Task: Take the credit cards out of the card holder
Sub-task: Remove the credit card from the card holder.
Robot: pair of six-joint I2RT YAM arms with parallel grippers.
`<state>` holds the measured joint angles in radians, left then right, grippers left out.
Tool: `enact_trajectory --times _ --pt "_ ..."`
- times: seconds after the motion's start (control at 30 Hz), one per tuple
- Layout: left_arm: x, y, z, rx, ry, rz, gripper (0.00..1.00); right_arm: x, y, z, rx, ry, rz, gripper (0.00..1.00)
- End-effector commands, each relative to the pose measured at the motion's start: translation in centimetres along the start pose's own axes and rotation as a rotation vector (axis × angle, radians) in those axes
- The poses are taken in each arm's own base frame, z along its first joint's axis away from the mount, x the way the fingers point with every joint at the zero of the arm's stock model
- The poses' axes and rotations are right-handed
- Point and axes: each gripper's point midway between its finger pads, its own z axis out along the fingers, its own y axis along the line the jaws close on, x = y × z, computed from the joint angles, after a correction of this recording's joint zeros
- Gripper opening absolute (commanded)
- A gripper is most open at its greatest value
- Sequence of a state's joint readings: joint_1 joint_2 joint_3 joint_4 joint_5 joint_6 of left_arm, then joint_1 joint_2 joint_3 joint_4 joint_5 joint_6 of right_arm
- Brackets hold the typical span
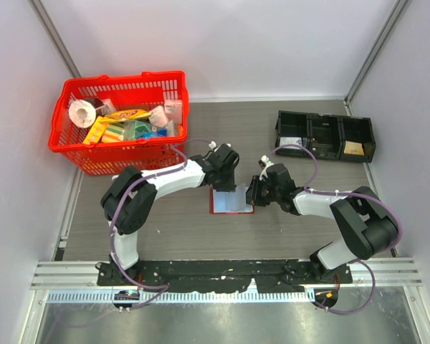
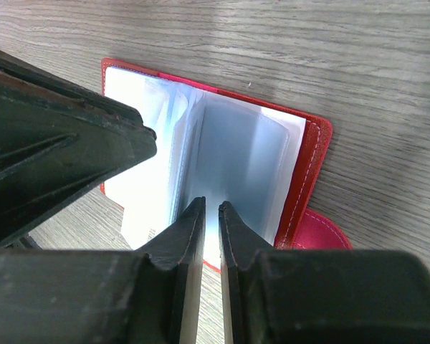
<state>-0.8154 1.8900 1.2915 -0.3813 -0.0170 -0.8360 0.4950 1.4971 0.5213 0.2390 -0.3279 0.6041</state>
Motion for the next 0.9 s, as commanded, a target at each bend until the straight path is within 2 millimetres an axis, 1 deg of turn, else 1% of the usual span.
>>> enact_trajectory --times 0.0,0.13,0.2,0.3,0.37,0.4,0.47,0.53,0.6,0.63,0.73,0.77,0.87 --pt "-0.9 2.5 -0.6 -0.157 -0.041 0.086 0.25 -1.1 0.5 0.1 -0.016 -0.023 -0.024 0.18" --pt "-1.2 4.6 -1.4 -0.247 -0.066 0.121 0.26 -1.2 0.6 0.0 -0.015 -0.027 -0.029 0.18" --pt "-1.8 5.9 -2.2 -0.315 -0.098 0.152 0.28 -1.2 0.6 0.0 -0.015 -0.027 -0.026 0.18" --pt "-2.9 8.1 -3.7 -0.442 -0.143 0.200 0.36 -1.2 0.6 0.0 -0.015 -0.027 -0.028 0.19" --pt "-3.5 8.7 -4.6 -0.488 -0.160 0.211 0.42 -1.3 0.7 0.0 -0.017 -0.031 -0.028 0.19" --pt "-3.9 8.5 -5.2 -0.490 -0.170 0.212 0.46 -1.3 0.6 -0.1 -0.016 -0.030 -0.029 0.19" --pt "-4.6 7.3 -6.0 -0.444 -0.193 0.191 0.54 -1.4 0.7 -0.1 -0.018 -0.034 -0.029 0.19" --pt "-5.0 5.2 -6.6 -0.350 -0.210 0.161 0.57 -1.4 0.7 -0.1 -0.017 -0.033 -0.028 0.18" --pt "-5.4 2.8 -7.1 -0.239 -0.219 0.131 0.61 -1.3 0.7 -0.1 -0.018 -0.032 -0.028 0.18" --pt "-5.5 1.3 -7.3 -0.166 -0.222 0.120 0.63 -1.3 0.7 -0.1 -0.018 -0.032 -0.028 0.19" --pt "-5.4 -3.0 -7.7 0.059 -0.221 0.075 0.68 -1.3 0.7 -0.1 -0.018 -0.032 -0.028 0.18" --pt "-5.4 -4.0 -7.8 0.117 -0.214 0.060 0.68 -1.3 0.7 -0.1 -0.017 -0.031 -0.028 0.18" --pt "-5.2 -5.8 -7.6 0.204 -0.195 0.032 0.71 -1.3 0.8 -0.1 -0.020 -0.029 -0.028 0.18"
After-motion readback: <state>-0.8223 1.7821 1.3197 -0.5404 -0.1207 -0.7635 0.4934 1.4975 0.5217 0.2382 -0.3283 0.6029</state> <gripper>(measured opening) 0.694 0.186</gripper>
